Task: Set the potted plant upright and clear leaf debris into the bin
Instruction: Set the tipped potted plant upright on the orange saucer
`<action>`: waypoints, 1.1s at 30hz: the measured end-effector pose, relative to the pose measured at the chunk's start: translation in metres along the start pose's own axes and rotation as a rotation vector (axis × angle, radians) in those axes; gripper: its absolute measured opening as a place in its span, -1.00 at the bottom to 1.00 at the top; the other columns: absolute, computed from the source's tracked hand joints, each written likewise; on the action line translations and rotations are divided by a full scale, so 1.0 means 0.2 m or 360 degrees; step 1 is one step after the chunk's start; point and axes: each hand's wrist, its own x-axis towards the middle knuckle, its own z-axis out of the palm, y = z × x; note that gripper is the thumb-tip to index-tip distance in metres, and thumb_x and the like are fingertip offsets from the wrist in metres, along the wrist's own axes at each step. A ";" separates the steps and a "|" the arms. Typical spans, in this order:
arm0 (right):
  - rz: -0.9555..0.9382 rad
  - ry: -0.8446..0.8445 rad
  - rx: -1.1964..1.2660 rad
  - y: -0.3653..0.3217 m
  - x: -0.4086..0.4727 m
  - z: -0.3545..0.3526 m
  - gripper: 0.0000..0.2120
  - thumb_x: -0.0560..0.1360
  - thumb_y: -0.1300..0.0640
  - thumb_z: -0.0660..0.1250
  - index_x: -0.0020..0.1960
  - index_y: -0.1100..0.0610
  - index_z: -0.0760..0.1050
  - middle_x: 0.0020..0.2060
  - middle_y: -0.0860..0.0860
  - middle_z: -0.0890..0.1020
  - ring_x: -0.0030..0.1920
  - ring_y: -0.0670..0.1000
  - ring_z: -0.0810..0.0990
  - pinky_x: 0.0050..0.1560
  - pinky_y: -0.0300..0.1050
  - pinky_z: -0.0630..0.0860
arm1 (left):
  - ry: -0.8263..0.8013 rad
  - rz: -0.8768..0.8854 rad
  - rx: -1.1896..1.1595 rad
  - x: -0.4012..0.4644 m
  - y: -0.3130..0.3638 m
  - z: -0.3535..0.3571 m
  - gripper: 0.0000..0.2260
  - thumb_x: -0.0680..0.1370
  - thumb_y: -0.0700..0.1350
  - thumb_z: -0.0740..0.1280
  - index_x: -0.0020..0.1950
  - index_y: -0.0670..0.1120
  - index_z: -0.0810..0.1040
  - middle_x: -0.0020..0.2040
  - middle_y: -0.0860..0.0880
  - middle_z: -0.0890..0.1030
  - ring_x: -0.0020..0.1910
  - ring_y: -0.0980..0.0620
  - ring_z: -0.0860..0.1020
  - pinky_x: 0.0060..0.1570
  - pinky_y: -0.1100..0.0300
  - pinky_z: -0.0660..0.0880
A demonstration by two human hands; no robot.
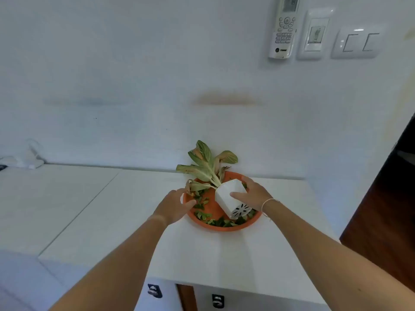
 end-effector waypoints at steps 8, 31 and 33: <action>0.0219 0.0004 0.0006 -0.05 0.10 0.07 -0.10 0.36 -0.19 0.41 0.54 0.01 0.05 0.49 0.03 0.26 0.45 0.11 0.30 0.39 0.10 0.35 | -0.0092 -0.0039 -0.0212 0.18 -0.14 -0.01 -0.46 0.54 0.04 0.29 0.47 -0.08 0.28 0.43 -0.14 0.37 0.42 -0.08 0.34 0.35 0.10 0.29; 0.0196 0.0212 -0.0034 -0.16 0.24 0.06 -0.31 0.31 -0.09 0.51 0.28 0.05 0.23 0.05 0.04 0.46 0.00 0.09 0.51 -0.05 -0.03 0.58 | -0.0298 -0.0188 -0.0685 0.37 -0.27 0.11 -0.46 0.53 -0.25 0.32 0.49 -0.12 0.26 -0.30 -0.04 0.50 -0.22 -0.07 0.49 -0.09 0.06 0.52; 0.0169 0.0258 0.0028 -0.18 0.24 0.08 -0.32 0.29 -0.09 0.52 0.24 0.04 0.23 0.02 0.03 0.44 -0.03 0.08 0.51 -0.19 -0.08 0.57 | -0.0295 -0.0199 -0.0688 0.36 -0.27 0.12 -0.47 0.53 -0.24 0.32 0.49 -0.12 0.27 -0.28 -0.03 0.51 -0.25 -0.03 0.49 -0.17 0.12 0.52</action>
